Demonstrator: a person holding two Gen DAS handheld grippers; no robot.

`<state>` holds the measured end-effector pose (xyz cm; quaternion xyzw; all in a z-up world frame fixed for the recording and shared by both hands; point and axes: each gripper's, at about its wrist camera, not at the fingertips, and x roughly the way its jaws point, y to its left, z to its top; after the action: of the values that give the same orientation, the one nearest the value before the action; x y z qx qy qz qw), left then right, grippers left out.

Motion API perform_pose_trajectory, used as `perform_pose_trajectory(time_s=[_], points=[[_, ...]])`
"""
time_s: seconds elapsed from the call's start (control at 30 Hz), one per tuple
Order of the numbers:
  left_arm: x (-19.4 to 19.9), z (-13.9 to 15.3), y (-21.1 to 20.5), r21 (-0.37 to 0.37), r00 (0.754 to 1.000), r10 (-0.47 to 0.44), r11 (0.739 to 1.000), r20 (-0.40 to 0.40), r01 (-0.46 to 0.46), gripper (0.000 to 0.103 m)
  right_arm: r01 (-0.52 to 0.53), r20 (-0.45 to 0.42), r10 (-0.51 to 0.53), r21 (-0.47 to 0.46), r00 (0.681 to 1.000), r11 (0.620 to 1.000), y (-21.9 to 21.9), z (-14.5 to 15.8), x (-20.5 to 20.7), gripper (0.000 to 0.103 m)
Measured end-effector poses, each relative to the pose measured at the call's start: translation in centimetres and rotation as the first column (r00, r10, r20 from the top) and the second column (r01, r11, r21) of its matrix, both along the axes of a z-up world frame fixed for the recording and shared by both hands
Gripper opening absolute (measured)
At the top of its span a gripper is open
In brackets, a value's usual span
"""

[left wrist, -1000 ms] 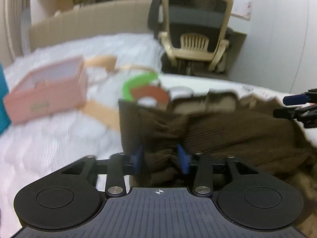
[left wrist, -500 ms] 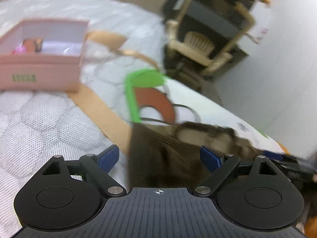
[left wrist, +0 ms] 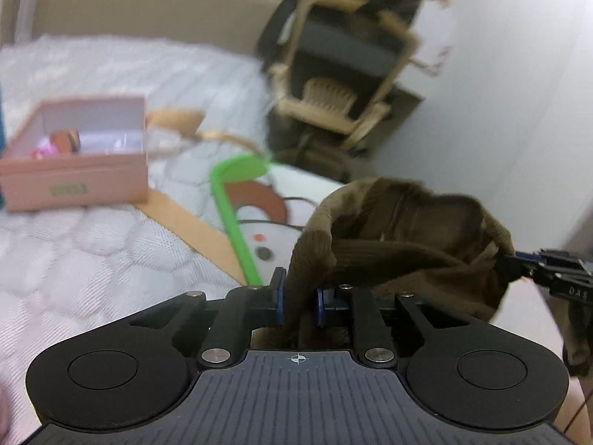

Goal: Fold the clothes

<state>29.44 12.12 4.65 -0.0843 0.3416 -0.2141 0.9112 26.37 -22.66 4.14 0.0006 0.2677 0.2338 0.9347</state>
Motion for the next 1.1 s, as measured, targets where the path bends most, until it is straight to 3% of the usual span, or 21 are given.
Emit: perform_pose_trajectory(time_s=[0.13,0.2,0.27,0.3,0.37,0.43,0.53,0.67,0.73,0.8,0.83,0.87,0.93,1.1], points=[[-7.8,1.0,1.7,0.008,0.999,-0.038,0.999,0.038,0.037,0.019,-0.078,0.026,0.08,-0.069,0.996,0.995,0.3,0.4,-7.5,0.013],[-10.4,-0.1,2.4,0.021,1.0,-0.022,1.0,0.012,0.022,0.025,-0.111,0.007,0.112,-0.112,0.994,0.988,0.7,-0.7,-9.9,0.014],[-12.5,-1.3,3.2,0.028,1.0,-0.004,1.0,-0.025,0.005,0.039,-0.141,-0.03,0.138,-0.138,0.99,0.98,0.8,-2.1,-11.8,0.016],[-13.3,-2.0,3.8,0.018,0.999,-0.001,1.0,-0.048,0.002,0.043,-0.156,-0.051,0.15,-0.148,0.987,0.977,0.9,-2.8,-12.6,0.022],[-14.8,-2.9,5.0,-0.012,0.996,0.0,1.0,-0.087,-0.001,0.068,-0.182,-0.086,0.17,-0.154,0.982,0.971,0.4,-3.6,-14.0,0.037],[-16.2,-3.4,6.3,-0.056,0.994,-0.006,0.998,-0.107,0.0,0.08,-0.188,-0.094,0.176,-0.147,0.98,0.971,-0.3,-3.8,-15.4,0.051],[-16.6,-3.7,8.1,-0.143,0.993,0.03,0.989,-0.118,-0.047,0.092,-0.126,-0.093,0.12,-0.057,0.988,0.99,-1.8,-3.2,-15.2,0.063],[-14.1,-5.1,8.2,-0.247,0.982,0.084,0.961,-0.166,-0.124,0.093,-0.001,-0.126,0.014,0.103,0.992,0.995,-3.2,-3.3,-13.1,0.067],[-12.4,-6.3,6.8,-0.231,0.975,0.112,0.96,-0.191,-0.156,0.092,0.059,-0.168,-0.031,0.165,0.985,0.985,-2.9,-4.5,-10.9,0.067],[-10.9,-7.4,5.1,-0.146,0.972,0.151,0.973,-0.181,-0.179,0.087,0.075,-0.193,-0.045,0.152,0.98,0.986,-1.7,-6.1,-9.2,0.064],[-10.3,-7.9,4.2,-0.102,0.972,0.162,0.978,-0.171,-0.181,0.077,0.08,-0.204,-0.05,0.14,0.978,0.987,-1.1,-6.9,-8.5,0.042],[-9.9,-8.1,3.7,-0.081,0.972,0.163,0.981,-0.17,-0.178,0.051,0.07,-0.206,-0.044,0.12,0.977,0.99,-0.5,-7.5,-8.0,0.029],[-9.8,-7.7,3.2,-0.082,0.974,0.148,0.983,-0.171,-0.163,0.022,0.045,-0.189,-0.029,0.083,0.982,0.995,0.5,-7.1,-8.0,0.015],[-14.9,-0.9,3.3,-0.065,0.997,0.076,0.995,-0.004,-0.076,0.02,-0.056,-0.076,0.064,0.096,0.995,0.994,0.0,-1.7,-12.7,0.012]])
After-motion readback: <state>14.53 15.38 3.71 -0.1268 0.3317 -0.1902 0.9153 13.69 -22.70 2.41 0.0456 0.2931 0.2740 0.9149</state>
